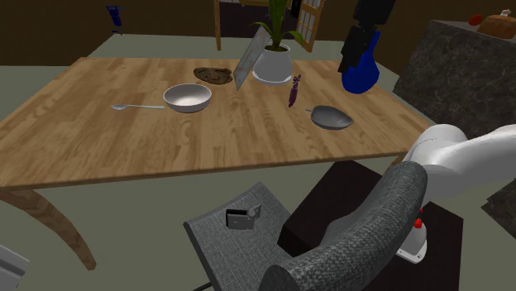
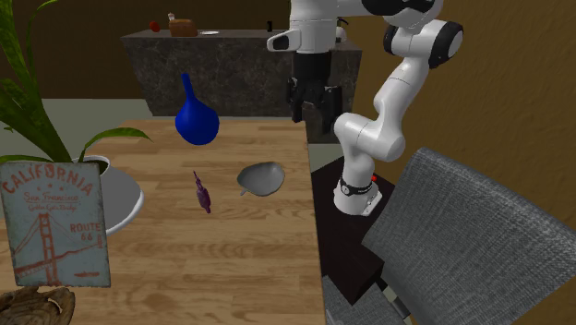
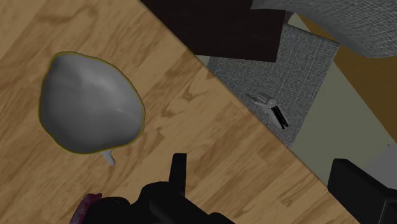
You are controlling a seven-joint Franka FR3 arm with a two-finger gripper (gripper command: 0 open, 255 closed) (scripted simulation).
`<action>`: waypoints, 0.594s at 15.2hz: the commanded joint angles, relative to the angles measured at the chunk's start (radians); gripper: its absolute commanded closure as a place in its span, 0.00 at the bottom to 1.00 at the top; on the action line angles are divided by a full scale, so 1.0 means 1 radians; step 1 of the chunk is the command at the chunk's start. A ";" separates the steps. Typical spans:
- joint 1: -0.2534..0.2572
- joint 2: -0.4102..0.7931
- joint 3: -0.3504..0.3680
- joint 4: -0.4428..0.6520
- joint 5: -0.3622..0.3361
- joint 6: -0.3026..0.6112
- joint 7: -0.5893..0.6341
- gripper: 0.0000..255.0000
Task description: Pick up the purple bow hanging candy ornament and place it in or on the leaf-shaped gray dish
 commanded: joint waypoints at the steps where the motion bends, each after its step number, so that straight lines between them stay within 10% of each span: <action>1: 0.000 0.000 0.000 0.000 0.000 0.000 0.000 0.00; 9: -0.041 0.222 -0.024 0.027 -0.107 0.187 -0.045 0.00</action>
